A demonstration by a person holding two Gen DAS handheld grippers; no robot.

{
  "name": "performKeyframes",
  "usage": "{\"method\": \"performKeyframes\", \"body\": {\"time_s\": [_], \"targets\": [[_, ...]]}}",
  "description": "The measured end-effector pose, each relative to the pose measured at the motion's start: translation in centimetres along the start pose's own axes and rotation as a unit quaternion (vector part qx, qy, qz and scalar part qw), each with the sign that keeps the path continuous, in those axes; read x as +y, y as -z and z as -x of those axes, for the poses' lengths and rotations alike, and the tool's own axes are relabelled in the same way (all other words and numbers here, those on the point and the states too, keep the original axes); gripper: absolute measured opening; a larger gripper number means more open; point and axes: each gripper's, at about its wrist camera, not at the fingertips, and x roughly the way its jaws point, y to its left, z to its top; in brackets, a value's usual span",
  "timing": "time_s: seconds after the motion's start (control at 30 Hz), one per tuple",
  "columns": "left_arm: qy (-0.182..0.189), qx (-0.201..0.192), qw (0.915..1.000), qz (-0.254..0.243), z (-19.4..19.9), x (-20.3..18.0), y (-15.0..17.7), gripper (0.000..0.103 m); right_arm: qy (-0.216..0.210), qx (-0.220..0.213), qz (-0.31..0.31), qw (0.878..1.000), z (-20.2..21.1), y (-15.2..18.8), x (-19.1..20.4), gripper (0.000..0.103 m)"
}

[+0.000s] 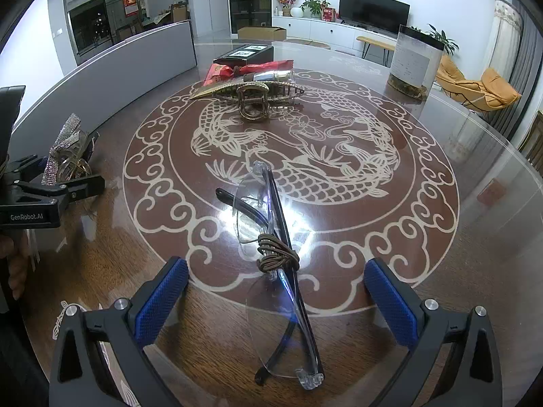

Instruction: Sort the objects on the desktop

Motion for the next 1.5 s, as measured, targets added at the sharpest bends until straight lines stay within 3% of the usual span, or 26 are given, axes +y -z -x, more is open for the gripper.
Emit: {"method": "performKeyframes", "body": {"time_s": [1.5], "targets": [[0.002,0.002,1.0000,-0.002,-0.05,-0.05,0.01,0.103,0.000,0.000,0.000,1.000,-0.04,-0.06,0.00,0.103]]}}
